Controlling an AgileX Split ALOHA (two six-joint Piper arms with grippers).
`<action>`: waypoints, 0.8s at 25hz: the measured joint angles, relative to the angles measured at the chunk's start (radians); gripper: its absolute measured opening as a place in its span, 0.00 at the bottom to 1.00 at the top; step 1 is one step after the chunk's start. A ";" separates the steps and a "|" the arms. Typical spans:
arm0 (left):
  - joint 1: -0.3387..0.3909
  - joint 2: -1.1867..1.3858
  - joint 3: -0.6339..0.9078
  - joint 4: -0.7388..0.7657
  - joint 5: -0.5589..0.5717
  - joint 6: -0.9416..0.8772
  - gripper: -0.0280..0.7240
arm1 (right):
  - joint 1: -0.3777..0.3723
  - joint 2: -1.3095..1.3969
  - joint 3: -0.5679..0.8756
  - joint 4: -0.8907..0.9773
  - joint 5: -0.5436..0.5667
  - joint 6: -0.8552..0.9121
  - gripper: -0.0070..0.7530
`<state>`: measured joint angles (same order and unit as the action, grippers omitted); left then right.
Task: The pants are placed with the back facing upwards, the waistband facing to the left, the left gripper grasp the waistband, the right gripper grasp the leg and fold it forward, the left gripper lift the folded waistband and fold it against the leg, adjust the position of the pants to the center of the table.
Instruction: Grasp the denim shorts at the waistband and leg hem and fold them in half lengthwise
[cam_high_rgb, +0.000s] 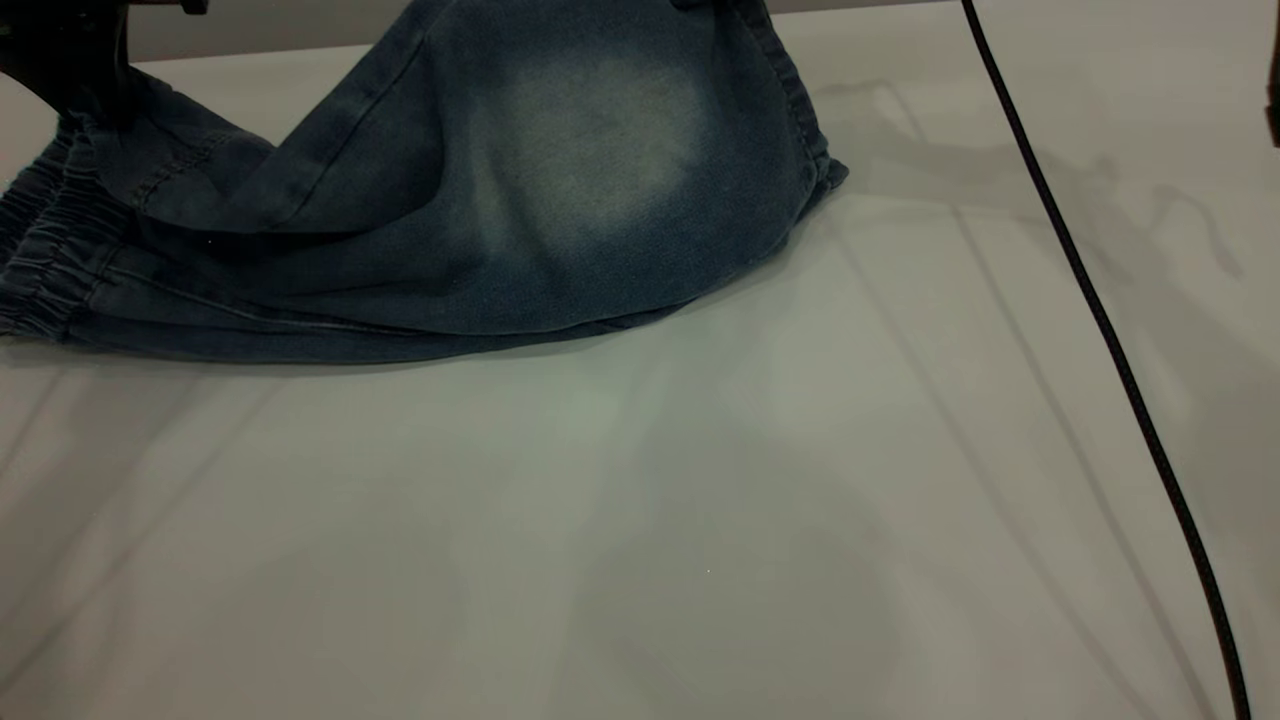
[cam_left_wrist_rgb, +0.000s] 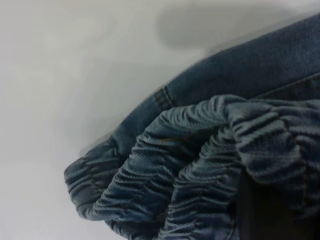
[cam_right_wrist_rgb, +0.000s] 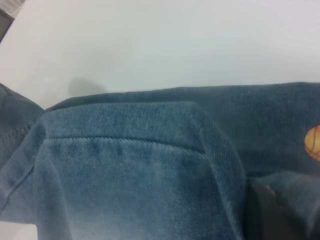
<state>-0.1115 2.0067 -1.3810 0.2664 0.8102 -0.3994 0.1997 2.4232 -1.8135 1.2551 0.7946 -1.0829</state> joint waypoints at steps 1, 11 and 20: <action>0.000 0.000 0.000 0.001 0.000 0.000 0.25 | 0.000 0.000 0.000 -0.003 -0.007 0.003 0.15; 0.000 0.021 0.001 0.029 -0.004 -0.001 0.25 | -0.001 -0.001 0.000 -0.095 -0.015 0.086 0.58; 0.000 0.021 0.001 0.054 -0.028 0.003 0.47 | -0.001 -0.004 0.000 -0.094 0.003 0.107 0.65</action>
<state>-0.1115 2.0276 -1.3800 0.3209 0.7821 -0.3960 0.1988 2.4187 -1.8135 1.1613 0.7978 -0.9754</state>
